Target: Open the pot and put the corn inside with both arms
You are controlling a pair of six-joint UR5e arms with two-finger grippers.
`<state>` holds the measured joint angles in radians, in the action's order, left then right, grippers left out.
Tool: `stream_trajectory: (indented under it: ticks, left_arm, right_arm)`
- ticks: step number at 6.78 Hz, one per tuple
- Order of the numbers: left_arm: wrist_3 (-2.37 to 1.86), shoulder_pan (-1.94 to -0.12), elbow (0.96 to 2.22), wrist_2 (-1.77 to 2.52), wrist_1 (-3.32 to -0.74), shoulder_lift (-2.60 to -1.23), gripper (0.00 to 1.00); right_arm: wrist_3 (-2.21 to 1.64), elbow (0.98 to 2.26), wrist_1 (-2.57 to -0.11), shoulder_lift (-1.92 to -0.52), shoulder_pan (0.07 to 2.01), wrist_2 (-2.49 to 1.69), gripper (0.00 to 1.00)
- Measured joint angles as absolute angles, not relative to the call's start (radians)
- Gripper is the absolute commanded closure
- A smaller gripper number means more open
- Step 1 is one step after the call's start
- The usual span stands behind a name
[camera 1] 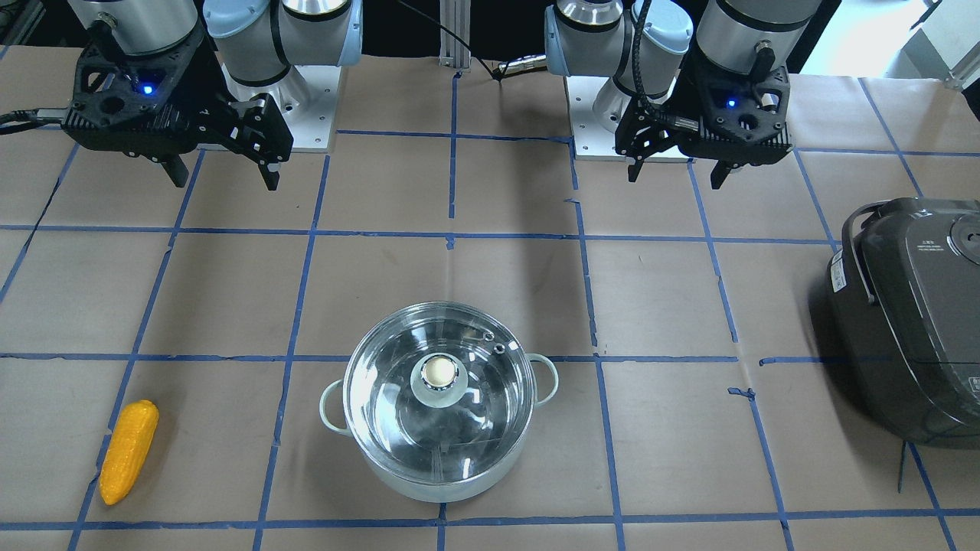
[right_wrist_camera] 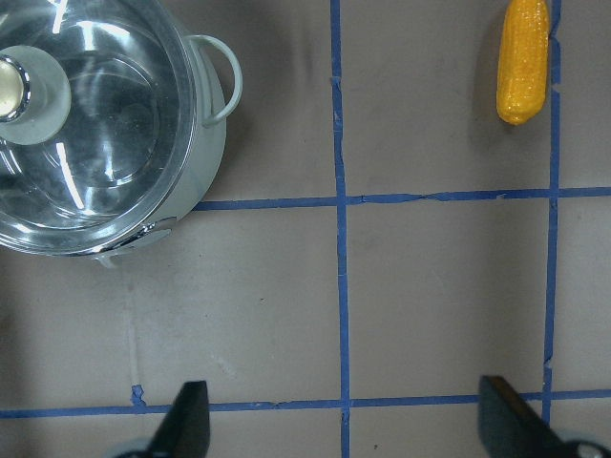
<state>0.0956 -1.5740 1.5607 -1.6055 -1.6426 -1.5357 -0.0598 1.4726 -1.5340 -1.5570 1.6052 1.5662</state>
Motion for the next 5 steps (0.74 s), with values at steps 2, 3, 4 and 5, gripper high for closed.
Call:
stream_trajectory:
  ticks: [2,3,4,5]
  left_arm:
    - [0.095,-1.572,1.559,-1.605,-1.641,-1.536,0.0]
    - [0.094,-1.57,1.56,-1.604,-1.64,-1.537,0.0]
    - [0.094,-1.57,1.561,-1.603,-1.636,-1.539,0.0]
    - [0.094,-1.569,1.56,-1.603,-1.633,-1.542,0.0]
  right_arm:
    - [-0.06,1.473,-1.534,-1.557,1.606,1.566,0.0]
    - [-0.061,1.472,-1.53,-1.555,1.603,1.566,0.0]
    - [-0.061,1.472,-1.523,-1.551,1.597,1.567,0.0]
    - [-0.061,1.47,-1.518,-1.543,1.589,1.569,0.0]
